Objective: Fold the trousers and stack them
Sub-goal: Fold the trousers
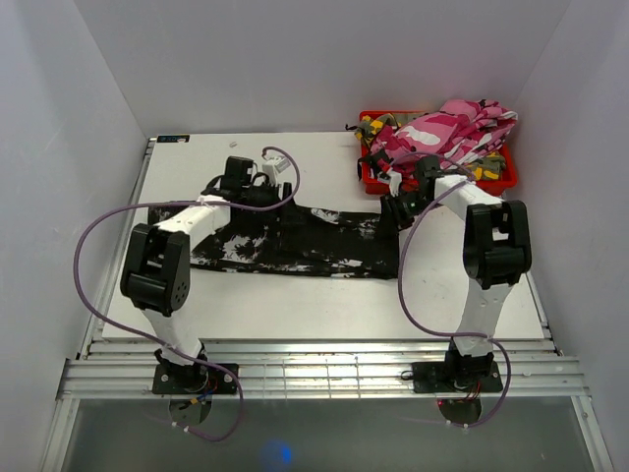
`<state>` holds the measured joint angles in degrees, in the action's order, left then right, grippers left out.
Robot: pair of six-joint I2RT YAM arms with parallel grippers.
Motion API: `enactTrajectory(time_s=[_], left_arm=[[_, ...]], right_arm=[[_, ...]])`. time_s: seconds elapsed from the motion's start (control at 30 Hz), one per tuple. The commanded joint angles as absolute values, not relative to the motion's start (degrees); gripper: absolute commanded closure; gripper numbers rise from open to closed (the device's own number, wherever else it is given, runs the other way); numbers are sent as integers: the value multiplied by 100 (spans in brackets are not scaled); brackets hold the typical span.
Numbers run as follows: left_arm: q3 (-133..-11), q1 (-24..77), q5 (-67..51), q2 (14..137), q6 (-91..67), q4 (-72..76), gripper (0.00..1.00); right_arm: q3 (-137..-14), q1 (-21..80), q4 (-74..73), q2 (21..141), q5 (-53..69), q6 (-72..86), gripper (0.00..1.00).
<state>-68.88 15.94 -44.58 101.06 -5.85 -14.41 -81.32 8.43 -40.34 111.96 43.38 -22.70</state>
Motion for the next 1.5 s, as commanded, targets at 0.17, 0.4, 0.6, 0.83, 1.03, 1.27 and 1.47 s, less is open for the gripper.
enactTrajectory(time_s=[0.17,0.4,0.6,0.83,1.03,1.27,1.47], left_arm=[[-7788,2013,-3614,11038,-1696,-826,37],[-7225,1627,-2901,11514,-1801,-1238,45],[-7014,1380,-2847,11374,-1214,-1854,52],[-7084,1389,-3980,10741,-897,-1573,41],[-7163,1336,-4201,10336,-580,-1828,36],[-7294,353,-4237,9616,-686,-2477,31],[-7392,-1474,-3973,8983,-133,-3637,21]], right_arm=[[-7620,1028,-3568,11690,3525,-2548,67],[-7620,958,-3937,11215,3278,-3050,67],[-7945,538,-4403,10899,3445,-2699,51],[-7525,-228,-4536,10960,3831,-1951,24],[-7260,-229,-3684,11320,4665,-1407,25],[-7558,0,-2998,11987,5028,-862,27],[-7541,202,-2672,12199,4904,-755,54]])
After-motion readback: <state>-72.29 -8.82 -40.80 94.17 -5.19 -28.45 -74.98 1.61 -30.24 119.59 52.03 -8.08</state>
